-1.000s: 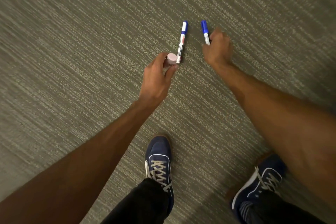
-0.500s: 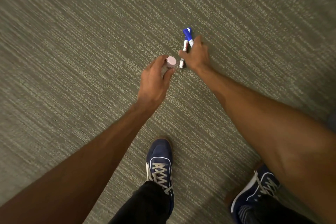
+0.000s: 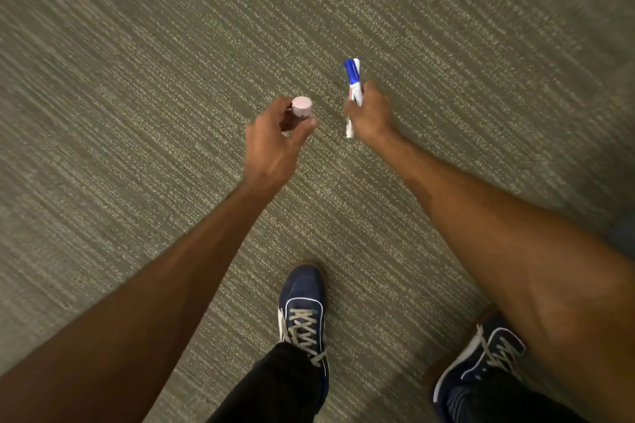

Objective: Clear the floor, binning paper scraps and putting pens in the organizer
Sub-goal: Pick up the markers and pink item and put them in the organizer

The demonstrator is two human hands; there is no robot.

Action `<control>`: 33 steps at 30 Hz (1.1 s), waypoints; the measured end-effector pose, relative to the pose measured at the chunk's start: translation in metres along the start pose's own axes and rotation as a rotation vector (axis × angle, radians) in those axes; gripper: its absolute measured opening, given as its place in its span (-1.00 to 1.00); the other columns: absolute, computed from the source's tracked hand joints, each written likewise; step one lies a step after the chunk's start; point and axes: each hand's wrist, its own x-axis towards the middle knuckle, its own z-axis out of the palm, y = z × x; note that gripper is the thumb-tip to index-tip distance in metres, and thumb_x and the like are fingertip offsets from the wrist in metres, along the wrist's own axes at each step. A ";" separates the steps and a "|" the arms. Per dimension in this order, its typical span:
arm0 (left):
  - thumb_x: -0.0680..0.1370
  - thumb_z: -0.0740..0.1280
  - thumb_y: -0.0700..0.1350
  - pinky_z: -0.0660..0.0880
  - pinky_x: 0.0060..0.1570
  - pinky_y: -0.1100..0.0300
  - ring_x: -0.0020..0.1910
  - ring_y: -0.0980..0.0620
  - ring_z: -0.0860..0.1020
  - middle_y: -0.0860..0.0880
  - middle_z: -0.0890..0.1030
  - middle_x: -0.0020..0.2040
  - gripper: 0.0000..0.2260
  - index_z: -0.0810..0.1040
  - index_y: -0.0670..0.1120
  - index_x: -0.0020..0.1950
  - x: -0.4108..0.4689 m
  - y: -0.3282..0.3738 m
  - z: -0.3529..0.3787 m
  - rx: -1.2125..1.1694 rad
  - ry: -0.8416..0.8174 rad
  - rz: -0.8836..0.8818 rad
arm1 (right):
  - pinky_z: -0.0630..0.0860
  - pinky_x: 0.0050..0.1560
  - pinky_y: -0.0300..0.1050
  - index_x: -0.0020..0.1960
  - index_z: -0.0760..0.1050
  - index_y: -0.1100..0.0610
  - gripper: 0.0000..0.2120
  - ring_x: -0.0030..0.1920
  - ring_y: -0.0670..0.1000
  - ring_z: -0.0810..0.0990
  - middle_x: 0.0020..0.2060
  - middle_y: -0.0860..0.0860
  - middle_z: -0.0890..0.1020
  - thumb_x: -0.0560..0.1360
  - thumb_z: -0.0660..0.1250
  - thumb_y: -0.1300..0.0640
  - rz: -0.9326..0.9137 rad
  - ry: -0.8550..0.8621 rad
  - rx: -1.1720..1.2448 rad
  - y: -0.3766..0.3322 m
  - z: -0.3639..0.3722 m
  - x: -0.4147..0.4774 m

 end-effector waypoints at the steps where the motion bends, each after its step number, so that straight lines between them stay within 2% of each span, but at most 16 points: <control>1: 0.57 0.44 -0.08 0.62 0.15 -0.03 0.10 0.01 0.66 -0.04 0.69 0.13 -0.68 0.56 -0.15 0.28 -0.004 0.008 -0.004 -0.014 -0.008 -0.012 | 0.60 -0.24 -0.05 0.36 0.35 0.22 -0.68 -0.17 0.04 0.57 -0.14 0.01 0.54 0.62 0.25 0.23 0.016 -0.046 0.067 -0.005 -0.007 -0.008; 3: 0.57 0.44 -0.09 0.62 0.15 -0.07 0.11 -0.02 0.66 -0.06 0.69 0.13 -0.67 0.55 -0.16 0.30 -0.014 0.028 -0.013 -0.014 -0.013 -0.023 | 0.65 -0.16 -0.03 0.34 0.36 0.18 -0.73 -0.12 0.07 0.62 -0.12 0.01 0.56 0.65 0.21 0.20 0.051 -0.142 0.175 -0.019 -0.024 -0.029; 7: 0.57 0.44 -0.09 0.63 0.13 -0.09 0.09 -0.03 0.67 -0.06 0.69 0.11 -0.68 0.56 -0.15 0.28 -0.039 0.077 -0.034 -0.047 -0.020 -0.017 | 0.62 0.11 0.22 0.25 0.42 0.22 -0.82 0.00 0.20 0.66 0.00 0.17 0.61 0.66 0.17 0.25 0.135 -0.251 0.515 -0.048 -0.072 -0.076; 9: 0.56 0.44 -0.08 0.63 0.12 -0.11 0.09 -0.03 0.67 -0.06 0.69 0.11 -0.69 0.57 -0.15 0.27 -0.053 0.104 -0.047 -0.064 -0.026 -0.014 | 0.60 0.13 0.26 0.24 0.42 0.24 -0.82 -0.05 0.16 0.68 -0.01 0.19 0.64 0.66 0.16 0.29 0.159 -0.299 0.728 -0.067 -0.102 -0.102; 12: 0.56 0.45 -0.09 0.63 0.11 -0.13 0.08 -0.05 0.67 -0.07 0.70 0.09 -0.70 0.58 -0.15 0.25 -0.076 0.146 -0.068 -0.081 -0.034 0.011 | 0.59 0.11 0.25 0.27 0.42 0.28 -0.78 -0.04 0.17 0.68 -0.02 0.18 0.66 0.65 0.17 0.31 0.153 -0.319 0.899 -0.094 -0.146 -0.143; 14: 0.56 0.46 -0.10 0.64 0.11 -0.12 0.06 -0.04 0.68 -0.07 0.70 0.07 -0.72 0.60 -0.15 0.24 -0.093 0.174 -0.082 -0.108 -0.049 0.032 | 0.58 0.12 0.28 0.29 0.42 0.26 -0.76 -0.01 0.21 0.67 -0.02 0.19 0.66 0.63 0.20 0.32 0.140 -0.312 0.965 -0.115 -0.176 -0.172; 18: 0.56 0.45 -0.09 0.67 0.03 0.04 -0.03 0.03 0.69 0.02 0.71 -0.01 -0.79 0.62 -0.05 0.18 -0.126 0.225 -0.109 -0.141 -0.087 0.103 | 0.57 0.13 0.35 0.33 0.39 0.20 -0.70 0.06 0.27 0.66 0.03 0.24 0.65 0.62 0.22 0.35 0.088 -0.287 1.068 -0.155 -0.229 -0.230; 23: 0.55 0.46 -0.12 0.61 -0.10 0.23 -0.09 0.07 0.67 0.02 0.71 -0.04 -0.75 0.62 -0.12 0.21 -0.165 0.284 -0.139 -0.250 -0.153 0.141 | 0.60 0.08 0.34 0.27 0.40 0.24 -0.75 0.04 0.23 0.68 0.07 0.23 0.63 0.62 0.18 0.39 0.036 -0.259 1.177 -0.199 -0.289 -0.308; 25: 0.55 0.47 -0.12 0.61 -0.08 0.18 -0.09 0.05 0.67 0.00 0.71 -0.04 -0.75 0.62 -0.10 0.21 -0.185 0.307 -0.151 -0.271 -0.189 0.157 | 0.57 0.09 0.34 0.26 0.40 0.23 -0.75 0.03 0.23 0.67 0.06 0.22 0.63 0.62 0.18 0.40 0.028 -0.206 1.175 -0.213 -0.313 -0.345; 28: 0.53 0.47 -0.05 0.63 -0.07 0.12 -0.14 0.08 0.67 0.00 0.72 -0.07 -0.75 0.63 -0.05 0.19 -0.220 0.341 -0.169 -0.284 -0.248 0.178 | 0.44 0.19 0.48 0.28 0.38 0.22 -0.74 0.07 0.27 0.64 0.08 0.24 0.61 0.61 0.21 0.38 0.028 -0.123 1.187 -0.231 -0.349 -0.405; 30: 0.51 0.49 0.01 0.64 -0.04 0.11 -0.12 0.08 0.70 0.00 0.73 -0.05 -0.75 0.65 0.01 0.16 -0.246 0.364 -0.181 -0.306 -0.314 0.173 | 0.47 0.19 0.46 0.31 0.37 0.23 -0.71 0.08 0.27 0.64 0.09 0.25 0.61 0.61 0.21 0.37 0.026 -0.073 1.227 -0.238 -0.372 -0.446; 33: 0.49 0.51 0.04 0.66 0.05 -0.04 -0.01 0.01 0.71 -0.03 0.73 0.01 -0.77 0.66 0.06 0.12 -0.287 0.400 -0.191 -0.337 -0.448 0.153 | 0.53 0.15 0.41 0.33 0.36 0.24 -0.70 0.08 0.28 0.64 0.07 0.25 0.61 0.61 0.20 0.38 0.001 0.000 1.291 -0.243 -0.407 -0.506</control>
